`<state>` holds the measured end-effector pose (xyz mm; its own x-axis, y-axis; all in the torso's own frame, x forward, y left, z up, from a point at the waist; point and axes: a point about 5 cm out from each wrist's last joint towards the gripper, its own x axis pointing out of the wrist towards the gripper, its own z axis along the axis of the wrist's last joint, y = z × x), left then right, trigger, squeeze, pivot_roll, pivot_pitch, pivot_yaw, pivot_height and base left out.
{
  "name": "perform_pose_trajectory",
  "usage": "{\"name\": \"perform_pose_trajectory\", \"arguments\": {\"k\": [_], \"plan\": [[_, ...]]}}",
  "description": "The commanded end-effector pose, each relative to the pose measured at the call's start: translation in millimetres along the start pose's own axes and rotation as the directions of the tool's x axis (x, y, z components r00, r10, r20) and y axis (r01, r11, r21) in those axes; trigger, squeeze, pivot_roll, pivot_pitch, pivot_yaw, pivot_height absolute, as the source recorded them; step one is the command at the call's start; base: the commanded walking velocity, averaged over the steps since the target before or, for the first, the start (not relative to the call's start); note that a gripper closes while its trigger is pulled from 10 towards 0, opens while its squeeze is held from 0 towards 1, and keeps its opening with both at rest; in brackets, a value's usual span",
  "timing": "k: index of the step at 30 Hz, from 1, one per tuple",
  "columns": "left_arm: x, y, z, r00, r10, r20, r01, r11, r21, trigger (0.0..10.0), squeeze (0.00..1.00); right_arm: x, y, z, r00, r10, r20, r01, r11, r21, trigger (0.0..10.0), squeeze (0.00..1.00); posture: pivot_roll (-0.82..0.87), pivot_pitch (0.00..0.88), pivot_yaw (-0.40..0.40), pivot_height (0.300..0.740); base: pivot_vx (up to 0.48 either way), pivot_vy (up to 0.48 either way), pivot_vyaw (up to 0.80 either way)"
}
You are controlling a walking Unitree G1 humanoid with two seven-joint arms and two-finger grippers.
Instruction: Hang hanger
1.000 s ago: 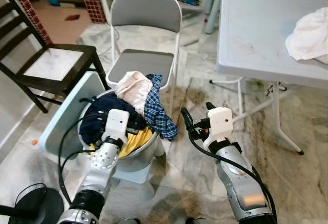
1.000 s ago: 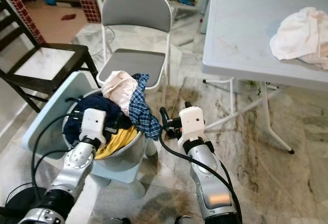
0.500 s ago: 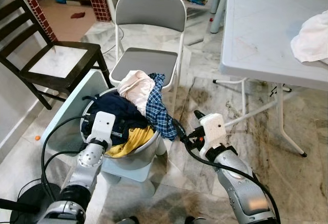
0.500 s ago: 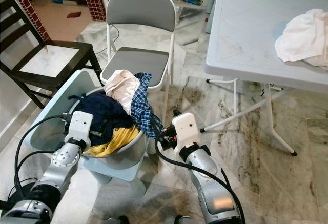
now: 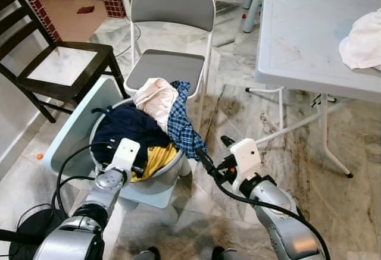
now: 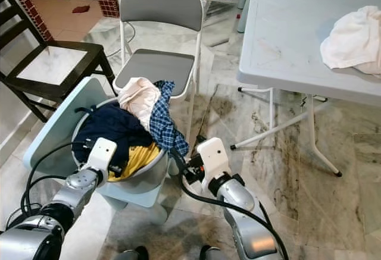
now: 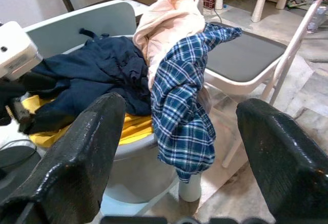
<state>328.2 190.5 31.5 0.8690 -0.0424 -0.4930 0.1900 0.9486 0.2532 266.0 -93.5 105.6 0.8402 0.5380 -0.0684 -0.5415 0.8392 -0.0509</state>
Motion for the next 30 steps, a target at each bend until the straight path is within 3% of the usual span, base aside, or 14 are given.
{"name": "perform_pose_trajectory", "arguments": {"k": [1,6,9,10,11,12,18,19,22,27,30], "plan": [[-0.3,1.0,-3.6,1.0,0.005,-0.019,-0.006,0.998,-0.056,0.0,0.0,-1.7,5.4,1.3,1.0,0.013,-0.001,-0.013,1.0,0.003,10.0,0.0,-0.02,0.224,0.012,0.74,0.0,0.0,0.0],[-1.0,2.0,-5.8,1.0,0.015,-0.02,-0.016,0.998,-0.063,0.0,0.0,-3.5,7.6,-1.3,1.0,0.016,-0.014,-0.015,1.0,0.005,10.0,0.0,-0.03,0.227,0.014,0.74,0.0,0.0,0.0],[-1.7,6.0,-6.5,0.997,0.071,-0.012,-0.072,0.995,-0.073,0.0,0.0,-5.8,8.3,-3.7,1.0,0.015,-0.026,-0.015,1.0,0.007,10.0,0.0,-0.03,0.234,0.014,0.74,0.0,0.0,0.0],[-1.2,7.1,-1.7,0.995,0.096,0.016,-0.094,0.993,-0.067,1.1,0.0,-5.9,8.5,-3.6,1.0,0.017,-0.026,-0.016,1.0,0.005,10.0,0.0,-0.03,0.233,0.015,0.74,0.0,0.0,0.0],[-1.2,7.1,-1.7,0.995,0.096,0.016,-0.094,0.993,-0.067,1.1,0.0,-5.9,8.5,-3.6,1.0,0.017,-0.026,-0.016,1.0,0.005,10.0,0.0,-0.03,0.233,0.015,0.74,0.0,0.0,0.0],[-0.6,7.7,1.8,0.994,0.108,0.027,-0.105,0.99,-0.094,10.0,0.0,-6.0,8.8,-2.3,1.0,0.022,-0.022,-0.022,1.0,-0.004,10.0,0.0,-0.03,0.233,0.015,0.74,0.0,0.0,0.0],[-5.5,12.4,20.0,0.961,0.167,0.222,-0.138,0.981,-0.139,10.0,0.0,-8.1,4.4,5.4,1.0,0.011,0.022,-0.011,1.0,0.007,10.0,0.0,-0.01,0.229,0.019,0.74,0.0,0.0,0.0],[-11.9,13.5,24.7,0.934,0.178,0.309,-0.138,0.979,-0.148,10.0,0.0,-9.5,2.2,6.1,1.0,0.006,0.027,-0.006,1.0,0.007,10.0,0.0,0.0,0.23,0.02,0.74,0.0,0.0,0.0],[-28.6,7.9,27.7,0.89,0.167,0.425,-0.113,0.982,-0.149,10.0,0.0,-12.1,-2.2,5.2,0.999,-0.014,0.033,0.013,1.0,0.011,10.0,0.0,0.02,0.229,0.019,0.74,0.0,0.0,0.0],[-57.9,-4.6,27.6,0.835,0.118,0.537,-0.075,0.992,-0.101,10.0,0.0,-15.2,-9.0,3.5,0.999,-0.04,0.036,0.039,0.999,0.025,10.0,0.0,0.06,0.234,0.013,0.74,0.0,0.0,0.0],[-66.7,-1.7,17.0,0.834,0.119,0.539,-0.082,0.992,-0.093,10.0,0.0,-16.2,-12.1,2.5,0.998,-0.05,0.041,0.048,0.998,0.044,10.0,0.0,0.07,0.235,0.014,0.74,0.0,0.0,0.0]]}}
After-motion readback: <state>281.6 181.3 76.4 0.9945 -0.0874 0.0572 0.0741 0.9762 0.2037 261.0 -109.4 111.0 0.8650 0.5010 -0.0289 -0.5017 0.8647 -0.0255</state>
